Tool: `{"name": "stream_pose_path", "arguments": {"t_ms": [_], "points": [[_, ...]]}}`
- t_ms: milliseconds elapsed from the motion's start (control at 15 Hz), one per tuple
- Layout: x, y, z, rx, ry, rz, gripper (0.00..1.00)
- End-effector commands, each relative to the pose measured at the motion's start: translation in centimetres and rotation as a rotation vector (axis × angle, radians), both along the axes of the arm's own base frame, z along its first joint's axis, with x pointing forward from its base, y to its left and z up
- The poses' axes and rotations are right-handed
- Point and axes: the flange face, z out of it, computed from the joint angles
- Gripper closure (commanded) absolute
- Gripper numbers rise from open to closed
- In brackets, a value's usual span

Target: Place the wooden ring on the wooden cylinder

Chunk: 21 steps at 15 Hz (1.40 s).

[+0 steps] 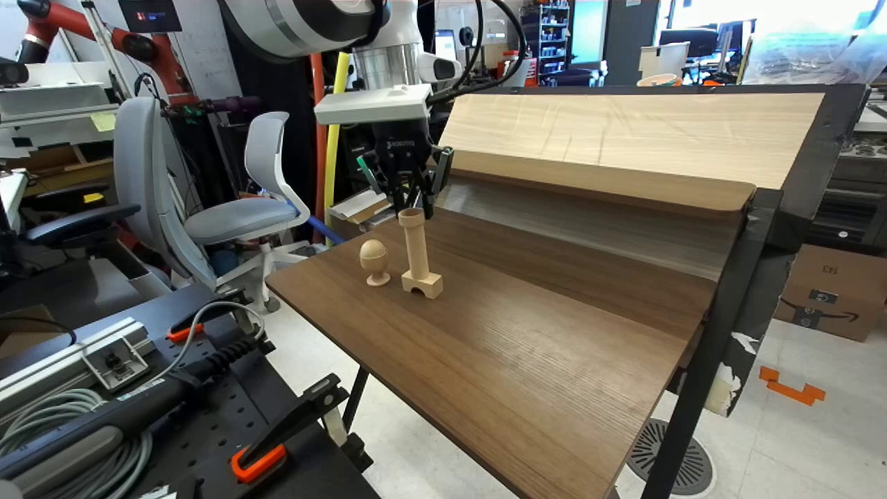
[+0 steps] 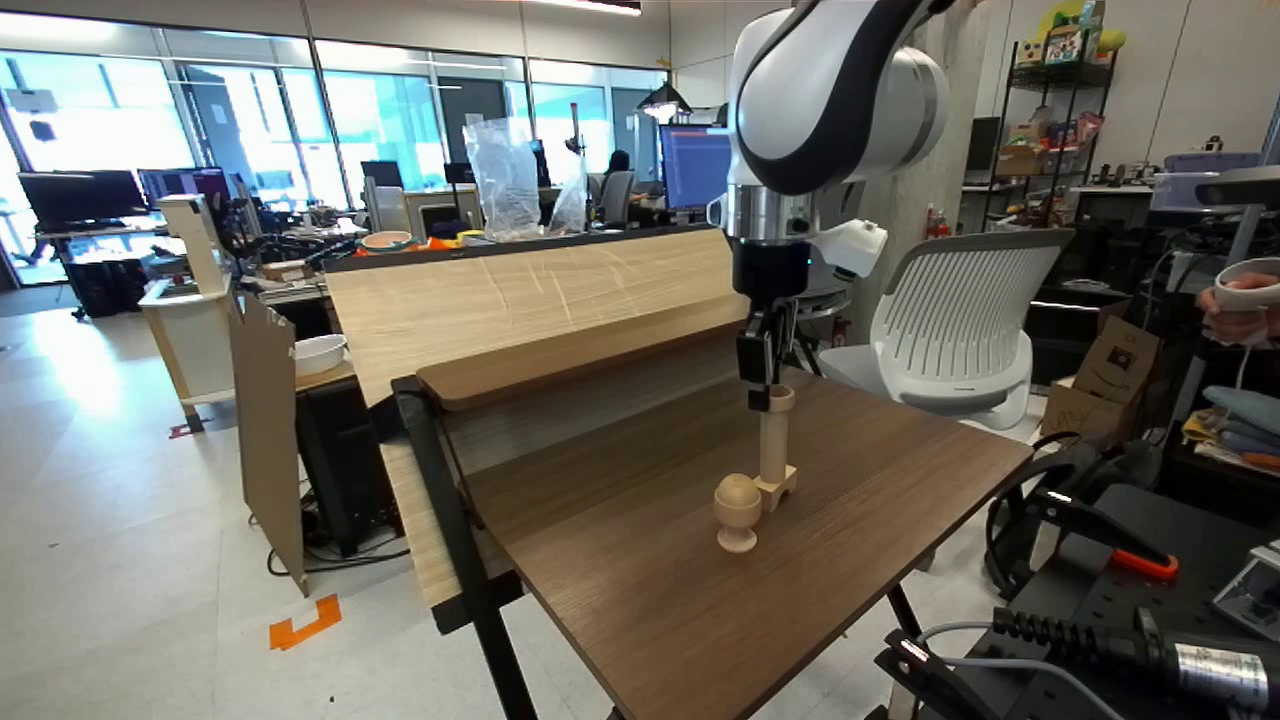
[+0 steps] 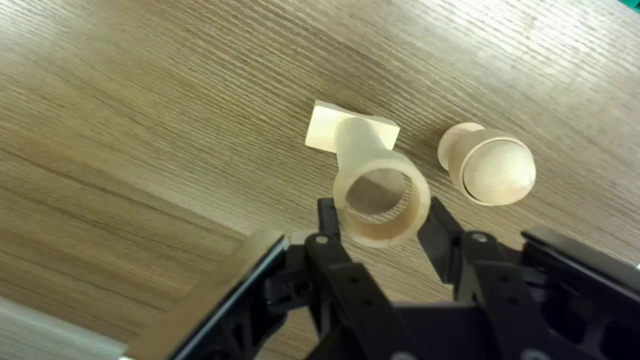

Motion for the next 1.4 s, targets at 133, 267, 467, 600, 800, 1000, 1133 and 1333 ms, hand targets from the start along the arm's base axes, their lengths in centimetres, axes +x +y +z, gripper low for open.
{"name": "stream_pose_path", "arguments": {"t_ms": [133, 267, 467, 600, 800, 1000, 1133, 1333], "points": [[0.4, 0.1, -0.2, 0.015, -0.002, 0.001, 0.30], [0.4, 0.2, -0.3, 0.016, -0.001, 0.005, 0.16], [0.3, 0.3, -0.1, 0.020, -0.001, 0.007, 0.00], [0.1, 0.5, 0.3, 0.028, 0.000, 0.011, 0.00], [-0.9, 1.2, 1.1, 0.047, 0.048, 0.012, 0.00], [-0.6, 1.6, 0.3, 0.035, 0.048, 0.010, 0.00], [-0.8, 1.8, 0.9, 0.039, 0.054, 0.012, 0.00], [-0.8, 1.7, 1.0, 0.038, 0.055, 0.012, 0.00]]}}
